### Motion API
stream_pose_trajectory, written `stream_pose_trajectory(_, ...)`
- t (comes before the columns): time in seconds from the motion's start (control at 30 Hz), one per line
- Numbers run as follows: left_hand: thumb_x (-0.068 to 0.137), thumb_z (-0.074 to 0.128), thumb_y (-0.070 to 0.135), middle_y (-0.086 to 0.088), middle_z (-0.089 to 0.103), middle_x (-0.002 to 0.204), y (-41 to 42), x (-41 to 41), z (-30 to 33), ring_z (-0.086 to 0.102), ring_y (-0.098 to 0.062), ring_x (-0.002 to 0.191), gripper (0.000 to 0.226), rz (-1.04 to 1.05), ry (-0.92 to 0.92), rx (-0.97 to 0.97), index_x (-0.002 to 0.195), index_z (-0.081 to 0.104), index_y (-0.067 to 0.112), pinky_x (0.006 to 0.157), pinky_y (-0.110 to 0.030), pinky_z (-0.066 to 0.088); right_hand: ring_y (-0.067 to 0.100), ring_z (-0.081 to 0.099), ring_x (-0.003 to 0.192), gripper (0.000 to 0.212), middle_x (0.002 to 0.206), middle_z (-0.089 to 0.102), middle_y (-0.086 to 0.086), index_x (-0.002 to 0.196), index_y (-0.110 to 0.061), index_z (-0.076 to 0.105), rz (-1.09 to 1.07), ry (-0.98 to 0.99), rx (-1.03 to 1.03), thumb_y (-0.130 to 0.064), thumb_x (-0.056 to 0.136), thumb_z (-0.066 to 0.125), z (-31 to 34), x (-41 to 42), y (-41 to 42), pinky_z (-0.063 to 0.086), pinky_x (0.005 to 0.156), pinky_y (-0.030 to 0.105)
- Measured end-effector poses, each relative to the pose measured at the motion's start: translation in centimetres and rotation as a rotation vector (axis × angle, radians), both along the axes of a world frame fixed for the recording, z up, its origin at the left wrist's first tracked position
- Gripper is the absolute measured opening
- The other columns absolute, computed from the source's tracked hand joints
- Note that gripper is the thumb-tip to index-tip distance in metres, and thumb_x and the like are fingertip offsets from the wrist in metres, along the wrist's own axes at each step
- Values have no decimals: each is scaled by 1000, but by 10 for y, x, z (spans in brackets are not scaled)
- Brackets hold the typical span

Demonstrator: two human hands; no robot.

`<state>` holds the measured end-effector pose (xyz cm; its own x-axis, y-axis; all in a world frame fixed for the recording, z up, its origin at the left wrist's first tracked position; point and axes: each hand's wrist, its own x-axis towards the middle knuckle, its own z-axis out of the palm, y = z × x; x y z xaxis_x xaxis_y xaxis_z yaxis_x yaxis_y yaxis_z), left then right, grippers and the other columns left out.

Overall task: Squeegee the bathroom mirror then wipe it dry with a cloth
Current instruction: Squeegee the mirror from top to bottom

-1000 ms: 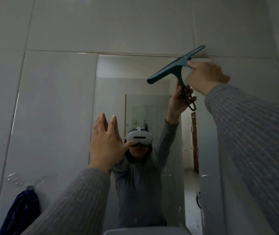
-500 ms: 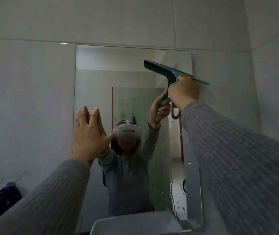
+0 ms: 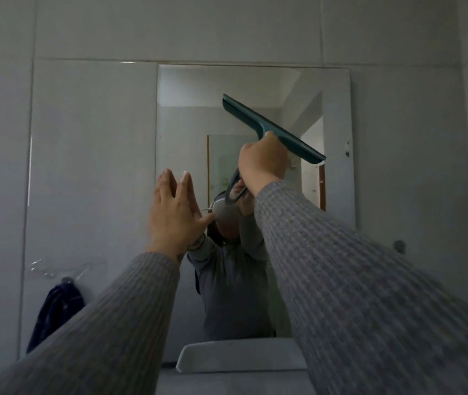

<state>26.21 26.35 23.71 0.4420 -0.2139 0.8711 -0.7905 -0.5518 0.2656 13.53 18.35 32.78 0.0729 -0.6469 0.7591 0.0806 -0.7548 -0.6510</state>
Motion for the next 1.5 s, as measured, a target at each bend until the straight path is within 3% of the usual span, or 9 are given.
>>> stream_pose_trajectory(0.07,73,68,59,-8,-9,159,1,-1,-11,-4,-26,145,104,10,-13,19,151,8,23,117,-44,17,22,67,97,38,118,63,14,135,-4,45,42,9,-2,-12,99,44,-3,7,11,57,74,26)
stream_pose_trajectory(0.13,74,68,59,-10,-9,159,1,0,-22,-4,-26,145,105,10,-4,26,151,6,22,118,-43,14,19,68,87,36,113,64,11,135,-5,44,83,20,-25,-11,99,43,-6,13,21,58,64,25)
stream_pose_trajectory(0.2,75,68,57,-10,-10,159,1,2,-31,-5,-26,146,104,3,16,37,151,6,23,117,-43,12,15,64,81,32,109,65,8,131,-6,48,71,60,-72,-12,100,42,-10,19,32,48,53,18)
stream_pose_trajectory(0.33,77,70,49,-12,-13,158,3,4,-36,-6,-29,145,105,-21,27,63,152,2,22,117,-42,9,11,50,70,30,99,60,-2,128,-9,51,12,224,-232,-14,101,39,-18,32,50,40,59,20)
stream_pose_trajectory(0.47,78,68,51,-13,-11,158,3,4,-38,-7,-28,146,103,-35,15,51,151,1,21,118,-45,11,3,37,52,37,79,50,-3,137,-13,46,-121,401,-408,-14,102,35,-26,34,55,25,41,17)
stream_pose_trajectory(0.8,77,65,59,-13,16,153,13,-3,-48,18,-29,141,95,122,-155,-97,144,13,15,117,-44,19,12,51,63,52,88,60,-1,143,-38,38,-230,562,-556,-10,99,40,-32,12,7,42,53,27)
stream_pose_trajectory(0.97,78,57,67,-10,2,158,11,1,-33,2,-27,145,103,112,-83,-79,149,3,15,118,-47,9,13,49,72,45,119,62,3,141,-44,37,-125,579,-540,-25,101,44,-34,-5,-15,38,53,26)
stream_pose_trajectory(1.27,74,60,68,-8,-9,159,5,2,-26,-7,-24,146,113,59,-9,70,151,-3,14,116,-46,3,20,59,98,40,124,62,-3,136,-46,45,-188,582,-535,-26,102,43,-37,-27,-34,32,52,19)
stream_pose_trajectory(1.5,68,69,65,-11,-16,158,0,2,-31,-12,-25,145,123,101,-17,131,150,-7,13,118,-44,5,26,56,112,36,129,61,0,131,-47,50,-315,593,-561,-28,100,46,-35,-53,-55,43,85,35)
